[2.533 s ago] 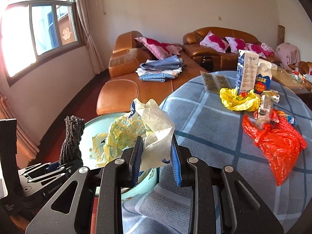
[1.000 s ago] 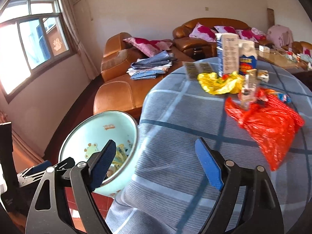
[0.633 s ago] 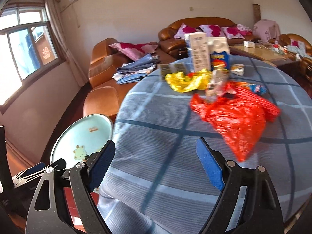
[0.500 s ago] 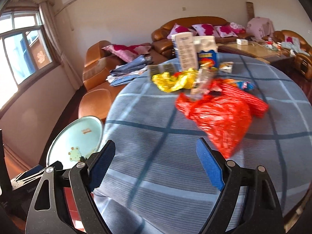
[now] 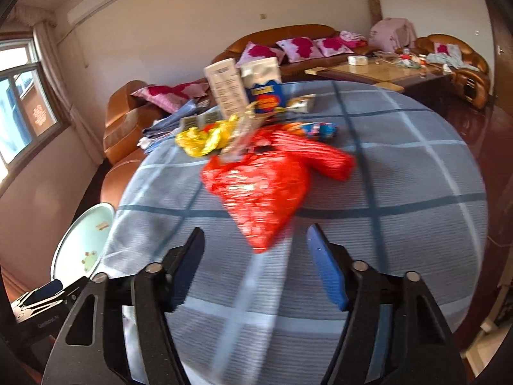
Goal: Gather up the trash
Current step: 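Move both open tools back from the bin toward the trash on the table, then grasp the red plastic bag with the left tool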
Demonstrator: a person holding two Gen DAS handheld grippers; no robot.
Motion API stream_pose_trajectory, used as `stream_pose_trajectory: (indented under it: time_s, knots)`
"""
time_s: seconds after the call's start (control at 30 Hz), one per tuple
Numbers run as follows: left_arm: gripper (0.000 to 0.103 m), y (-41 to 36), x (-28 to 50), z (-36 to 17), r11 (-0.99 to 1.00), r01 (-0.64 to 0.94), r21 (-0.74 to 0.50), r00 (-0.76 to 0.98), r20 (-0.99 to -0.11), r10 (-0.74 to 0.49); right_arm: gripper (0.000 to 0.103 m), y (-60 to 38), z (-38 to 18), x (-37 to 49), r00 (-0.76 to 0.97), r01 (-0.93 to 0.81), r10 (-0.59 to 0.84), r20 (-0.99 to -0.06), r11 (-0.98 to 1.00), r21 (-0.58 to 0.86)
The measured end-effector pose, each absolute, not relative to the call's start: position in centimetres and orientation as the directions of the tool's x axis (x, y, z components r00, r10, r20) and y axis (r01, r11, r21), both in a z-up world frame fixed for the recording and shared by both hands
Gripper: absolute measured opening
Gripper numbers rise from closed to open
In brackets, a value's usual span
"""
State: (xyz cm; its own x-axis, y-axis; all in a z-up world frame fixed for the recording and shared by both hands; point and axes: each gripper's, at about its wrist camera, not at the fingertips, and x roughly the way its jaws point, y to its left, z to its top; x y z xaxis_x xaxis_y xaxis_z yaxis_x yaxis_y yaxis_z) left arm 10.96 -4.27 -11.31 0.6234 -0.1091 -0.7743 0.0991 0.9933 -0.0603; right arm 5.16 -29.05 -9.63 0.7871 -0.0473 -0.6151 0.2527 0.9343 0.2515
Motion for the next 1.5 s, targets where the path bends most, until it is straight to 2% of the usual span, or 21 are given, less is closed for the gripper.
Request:
stream_pose_trajectory:
  time_s: [0.07, 0.13, 0.33, 0.67, 0.8, 0.97, 1.23, 1.33, 1.37, 1.4, 1.5]
  knots:
    - [0.097, -5.3, 11.1, -11.4, 0.992, 0.114, -0.056, 0.618, -0.777, -0.115, 0.057, -30.2, -9.8, 4.8, 0.784, 0.268, -0.056, -0.618, 0.929, 0.256]
    - [0.097, -6.4, 11.2, -11.5, 0.990, 0.132, -0.055, 0.615, -0.779, -0.125, 0.047, -31.4, -10.1, 4.5, 0.779, 0.287, -0.065, -0.623, 0.921, 0.264]
    - [0.097, -9.5, 11.8, -11.6, 0.983, 0.174, -0.050, 0.604, -0.783, -0.147, 0.040, -34.2, -10.7, 3.6, 0.770, 0.337, -0.098, -0.630, 0.901, 0.272]
    - [0.097, -15.0, 13.6, -11.2, 0.970, 0.238, -0.055, 0.604, -0.774, -0.192, 0.039, -38.0, -11.0, 2.6, 0.758, 0.417, -0.155, -0.633, 0.862, 0.288]
    - [0.097, -17.8, 14.9, -10.4, 0.955, 0.261, -0.142, 0.585, -0.764, -0.273, 0.040, -39.6, -10.9, 2.1, 0.757, 0.453, -0.180, -0.629, 0.837, 0.306]
    - [0.097, -22.8, 16.9, -9.6, 0.927, 0.310, -0.213, 0.568, -0.740, -0.360, 0.046, -40.4, -11.1, 1.7, 0.755, 0.472, -0.186, -0.628, 0.820, 0.324]
    - [0.094, -27.4, 18.4, -13.1, 0.944, 0.309, -0.115, 0.511, -0.817, -0.267, 0.047, -41.1, -11.2, 1.6, 0.751, 0.478, -0.181, -0.635, 0.812, 0.335]
    - [0.065, -26.9, 17.6, -12.9, 0.925, 0.374, -0.067, 0.535, -0.799, -0.275, 0.047, -41.3, -11.3, 1.8, 0.752, 0.475, -0.180, -0.635, 0.815, 0.333]
    - [0.047, -26.6, 17.4, -12.8, 0.914, 0.399, -0.074, 0.528, -0.796, -0.295, 0.047, -41.3, -11.4, 1.9, 0.752, 0.473, -0.178, -0.635, 0.816, 0.332]
    - [0.037, -26.0, 17.3, -12.7, 0.901, 0.424, -0.089, 0.514, -0.796, -0.320, 0.047, -41.2, -11.4, 2.1, 0.752, 0.469, -0.174, -0.636, 0.819, 0.331]
    - [0.033, -23.7, 17.0, -12.4, 0.882, 0.446, -0.149, 0.473, -0.798, -0.374, 0.047, -41.2, -11.2, 3.1, 0.757, 0.450, -0.152, -0.635, 0.826, 0.339]
